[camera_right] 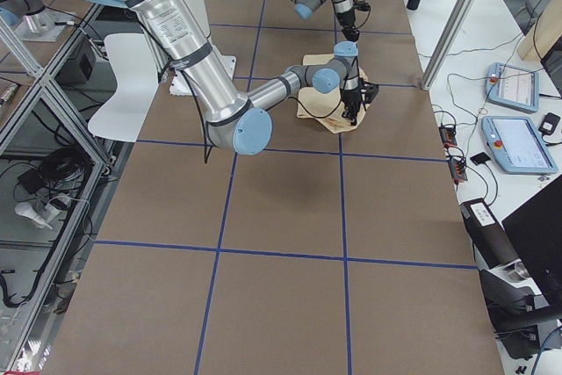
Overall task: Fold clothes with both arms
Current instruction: 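Lay the hem down near the collar and open both grippers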
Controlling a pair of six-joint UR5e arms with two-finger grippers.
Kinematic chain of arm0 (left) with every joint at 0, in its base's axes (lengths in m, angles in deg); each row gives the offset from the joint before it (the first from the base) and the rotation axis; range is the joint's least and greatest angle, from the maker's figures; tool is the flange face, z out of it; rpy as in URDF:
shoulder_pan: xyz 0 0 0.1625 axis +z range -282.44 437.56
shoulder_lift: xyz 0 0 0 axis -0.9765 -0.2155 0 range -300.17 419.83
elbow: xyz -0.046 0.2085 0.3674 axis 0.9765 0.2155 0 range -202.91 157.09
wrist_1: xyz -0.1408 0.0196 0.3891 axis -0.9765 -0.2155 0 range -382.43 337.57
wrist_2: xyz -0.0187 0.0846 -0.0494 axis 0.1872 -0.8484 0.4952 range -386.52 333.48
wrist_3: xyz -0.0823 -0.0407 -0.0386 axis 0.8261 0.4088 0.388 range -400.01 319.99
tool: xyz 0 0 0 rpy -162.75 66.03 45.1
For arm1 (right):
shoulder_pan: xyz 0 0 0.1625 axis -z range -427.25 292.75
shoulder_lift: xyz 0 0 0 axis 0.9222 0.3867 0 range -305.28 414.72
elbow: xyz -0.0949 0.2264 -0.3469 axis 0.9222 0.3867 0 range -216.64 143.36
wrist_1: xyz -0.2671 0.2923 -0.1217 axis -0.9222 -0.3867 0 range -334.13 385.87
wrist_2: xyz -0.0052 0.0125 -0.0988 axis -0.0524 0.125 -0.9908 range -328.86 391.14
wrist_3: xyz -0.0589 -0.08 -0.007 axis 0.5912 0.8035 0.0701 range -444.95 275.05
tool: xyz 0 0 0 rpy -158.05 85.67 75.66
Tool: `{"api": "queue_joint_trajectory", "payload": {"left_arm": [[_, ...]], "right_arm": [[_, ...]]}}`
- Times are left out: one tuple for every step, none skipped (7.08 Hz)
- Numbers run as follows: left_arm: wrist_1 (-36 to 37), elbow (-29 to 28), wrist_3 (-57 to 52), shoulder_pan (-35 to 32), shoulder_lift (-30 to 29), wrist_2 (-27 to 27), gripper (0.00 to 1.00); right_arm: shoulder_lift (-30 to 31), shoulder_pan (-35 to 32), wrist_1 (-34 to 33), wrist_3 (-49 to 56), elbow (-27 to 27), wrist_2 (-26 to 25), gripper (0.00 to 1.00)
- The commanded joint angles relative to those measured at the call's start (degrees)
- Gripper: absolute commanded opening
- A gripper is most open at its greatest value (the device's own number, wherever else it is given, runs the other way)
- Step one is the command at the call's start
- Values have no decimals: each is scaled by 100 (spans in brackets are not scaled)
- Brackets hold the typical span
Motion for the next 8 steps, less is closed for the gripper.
{"api": "queue_joint_trajectory", "payload": {"left_arm": [[-133,-118,5,46,-11,-24,10],[-282,-241,-4,63,-11,-24,14],[-336,-251,-4,55,-2,-41,22],[-336,-251,-4,55,7,-94,32],[-336,-224,-12,20,15,-94,32],[-301,-76,-82,-163,24,-51,32],[-240,125,-100,-226,103,-50,31],[-292,145,-109,-322,217,-68,31]], "right_arm": [[-92,0,75,-32,137,-70,31],[-249,0,75,-67,276,-71,48],[-303,0,75,-59,329,-71,73],[-330,-26,93,-59,330,-88,78],[-400,-270,93,-85,321,-62,76],[-444,-455,76,-85,165,77,76],[43,-396,23,-198,-664,140,78],[944,31,92,-1043,-1794,-86,77]]}}
